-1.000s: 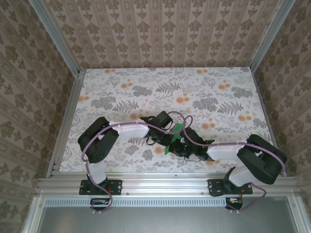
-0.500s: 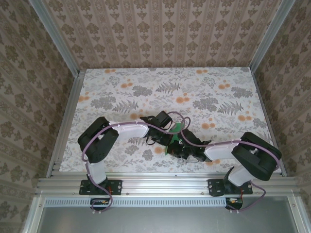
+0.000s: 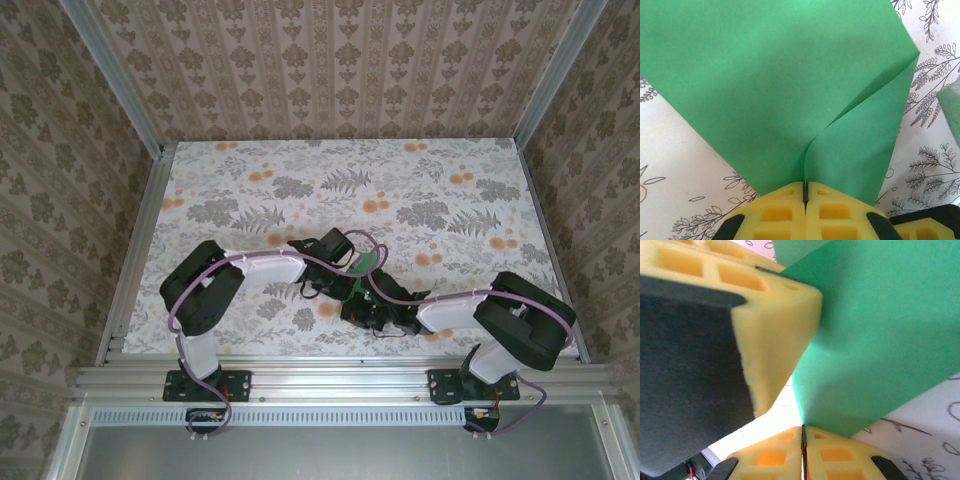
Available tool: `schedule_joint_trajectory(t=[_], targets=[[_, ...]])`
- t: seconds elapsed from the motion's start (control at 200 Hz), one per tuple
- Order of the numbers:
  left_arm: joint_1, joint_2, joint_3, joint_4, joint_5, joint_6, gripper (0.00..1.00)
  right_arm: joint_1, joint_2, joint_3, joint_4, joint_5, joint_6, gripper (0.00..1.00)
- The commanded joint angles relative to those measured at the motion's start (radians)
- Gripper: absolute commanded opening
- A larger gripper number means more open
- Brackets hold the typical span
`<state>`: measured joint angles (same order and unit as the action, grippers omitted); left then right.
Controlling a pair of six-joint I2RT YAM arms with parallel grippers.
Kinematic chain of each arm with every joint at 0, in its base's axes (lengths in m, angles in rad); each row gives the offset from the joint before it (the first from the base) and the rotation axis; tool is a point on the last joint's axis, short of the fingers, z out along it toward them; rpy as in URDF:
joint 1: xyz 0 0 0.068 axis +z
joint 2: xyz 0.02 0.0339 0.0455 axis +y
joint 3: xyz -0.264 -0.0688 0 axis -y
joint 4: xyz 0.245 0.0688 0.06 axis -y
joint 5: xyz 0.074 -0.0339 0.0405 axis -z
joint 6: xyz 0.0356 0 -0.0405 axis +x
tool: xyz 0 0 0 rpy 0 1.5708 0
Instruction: Fold a paper plane with a square sheet of paper (pick it up from the middle)
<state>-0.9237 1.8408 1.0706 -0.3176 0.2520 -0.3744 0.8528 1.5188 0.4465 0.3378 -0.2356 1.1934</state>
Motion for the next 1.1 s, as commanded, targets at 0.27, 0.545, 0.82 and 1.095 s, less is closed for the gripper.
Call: schedule_joint_trajectory(t=[0.27,0.545,0.82,1.095], targets=[[0.013,0.035,-0.035,-0.069,-0.058,-0.006,0.00,-0.022,-0.153,0.077,-0.273,0.069,-0.081,0.11],[0.013,0.041,-0.032,-0.070,-0.055,-0.006,0.00,-0.216,-0.194,0.029,-0.206,-0.039,-0.139,0.12],[0.013,0.046,-0.022,-0.081,-0.057,-0.004,0.00,-0.253,-0.005,0.059,-0.107,-0.108,-0.148,0.11],[0.013,0.048,-0.023,-0.089,-0.059,0.001,0.00,-0.284,-0.011,0.057,-0.110,-0.128,-0.160,0.11]])
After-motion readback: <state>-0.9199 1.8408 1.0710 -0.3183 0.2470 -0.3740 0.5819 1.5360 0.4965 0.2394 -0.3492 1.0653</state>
